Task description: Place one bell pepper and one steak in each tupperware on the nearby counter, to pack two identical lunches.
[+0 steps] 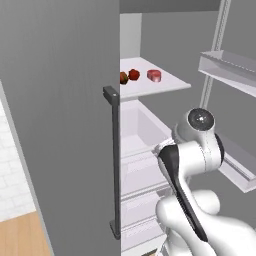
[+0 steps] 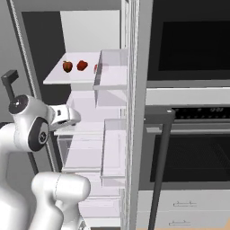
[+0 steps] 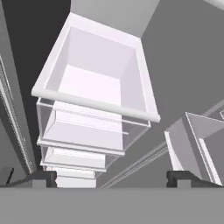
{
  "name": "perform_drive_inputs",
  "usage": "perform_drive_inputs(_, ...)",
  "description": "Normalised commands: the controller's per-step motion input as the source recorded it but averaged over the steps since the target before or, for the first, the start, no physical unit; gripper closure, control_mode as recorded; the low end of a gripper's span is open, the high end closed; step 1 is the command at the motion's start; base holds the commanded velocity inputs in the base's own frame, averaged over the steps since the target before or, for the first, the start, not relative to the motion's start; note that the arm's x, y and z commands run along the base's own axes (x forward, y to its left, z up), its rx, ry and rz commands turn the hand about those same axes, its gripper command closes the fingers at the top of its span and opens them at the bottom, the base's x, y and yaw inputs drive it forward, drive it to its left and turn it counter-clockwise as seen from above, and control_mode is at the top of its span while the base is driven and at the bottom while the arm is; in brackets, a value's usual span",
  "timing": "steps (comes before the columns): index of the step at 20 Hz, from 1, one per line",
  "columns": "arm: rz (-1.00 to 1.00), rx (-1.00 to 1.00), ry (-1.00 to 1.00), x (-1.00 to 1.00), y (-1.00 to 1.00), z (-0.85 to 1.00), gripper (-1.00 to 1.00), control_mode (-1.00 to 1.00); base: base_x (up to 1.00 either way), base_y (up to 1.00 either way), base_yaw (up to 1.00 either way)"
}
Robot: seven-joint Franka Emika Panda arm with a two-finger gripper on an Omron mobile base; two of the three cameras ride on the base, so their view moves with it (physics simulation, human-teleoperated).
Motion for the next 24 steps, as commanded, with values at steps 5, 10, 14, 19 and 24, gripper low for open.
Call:
perform_drive_inputs(5,0.0,0.37,-0.09,0.0,0.16,0.59,-1.0,-1.0,0.0,0.0,0.0)
perform_drive_inputs(10,0.01,0.31,-0.05,0.0,0.0,0.72,-1.0,-1.0,0.0,0.0,0.0)
perform_drive_inputs(14,-0.08,0.0,0.0,0.01,0.12,0.75,-1.0,-1.0,0.0,0.0,0.0)
perform_drive_inputs(19,-0.04,-0.02,0.0,0.04,0.05,0.61,-1.0,-1.0,0.0,0.0,0.0)
perform_drive_inputs(24,-0.06,0.0,0.0,0.18,0.0,0.18,-1.0,-1.0,0.0,0.0,0.0)
